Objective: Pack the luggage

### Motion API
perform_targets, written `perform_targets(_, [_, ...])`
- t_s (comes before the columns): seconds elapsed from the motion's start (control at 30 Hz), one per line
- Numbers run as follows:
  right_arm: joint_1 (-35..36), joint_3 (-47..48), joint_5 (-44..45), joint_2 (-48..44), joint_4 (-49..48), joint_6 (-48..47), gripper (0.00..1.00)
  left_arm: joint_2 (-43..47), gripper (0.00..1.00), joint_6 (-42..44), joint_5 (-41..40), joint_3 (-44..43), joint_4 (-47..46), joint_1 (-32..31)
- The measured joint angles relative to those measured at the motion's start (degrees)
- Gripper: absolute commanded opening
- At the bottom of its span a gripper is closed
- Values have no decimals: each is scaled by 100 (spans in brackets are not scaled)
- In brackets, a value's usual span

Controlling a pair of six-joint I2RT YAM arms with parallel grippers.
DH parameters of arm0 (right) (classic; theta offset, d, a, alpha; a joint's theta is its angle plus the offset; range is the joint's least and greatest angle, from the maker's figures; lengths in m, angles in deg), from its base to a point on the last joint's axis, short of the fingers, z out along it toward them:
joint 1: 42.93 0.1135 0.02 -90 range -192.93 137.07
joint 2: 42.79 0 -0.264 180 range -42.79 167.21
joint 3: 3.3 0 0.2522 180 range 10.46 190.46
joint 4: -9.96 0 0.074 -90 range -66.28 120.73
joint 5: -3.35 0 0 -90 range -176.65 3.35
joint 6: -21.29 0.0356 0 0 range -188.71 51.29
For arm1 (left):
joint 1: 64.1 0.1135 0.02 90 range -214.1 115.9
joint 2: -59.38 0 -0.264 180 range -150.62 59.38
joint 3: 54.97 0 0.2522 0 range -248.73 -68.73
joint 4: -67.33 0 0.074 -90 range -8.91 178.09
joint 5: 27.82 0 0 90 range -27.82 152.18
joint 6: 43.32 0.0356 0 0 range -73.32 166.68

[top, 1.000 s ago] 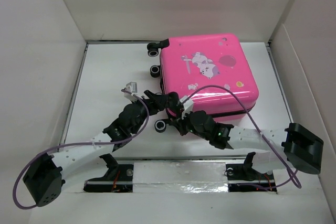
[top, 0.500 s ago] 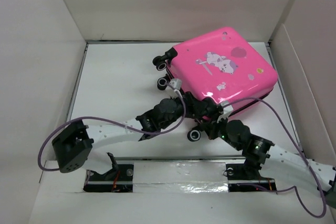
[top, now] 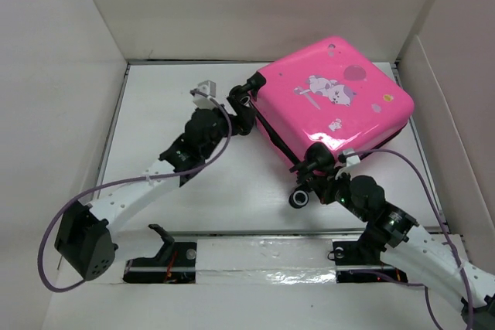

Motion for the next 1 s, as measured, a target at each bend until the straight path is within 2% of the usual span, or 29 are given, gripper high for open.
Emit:
perform_targets(0.13, [-57,0,-83,59,-28,-52,0,-313,78,498,144,-575,726,1005])
perform_targets(0.27, [-125,-44,-208,63,-96,-114,0,-1165,76,1412,459,-1410,1080,1460])
perform_targets(0.43, [-229,-63,-400,111,-223,-197,0,-2184,80,2693,761,-2341,1506,1484])
perform_targets(0.63, [-275,-109,-522,140,-343,-271,0,-2516,81,3869,1204,-2756,1902,1480])
perform_targets(0.93, [-293,-164,-619,254,-544,-323,0,-3178,77,4640,1631,-3392,2070,1445])
perform_targets(1.0, [-293,-166,-621,254,-553,-330,0,-3366,71,4708,1679,-3560,2120,1438])
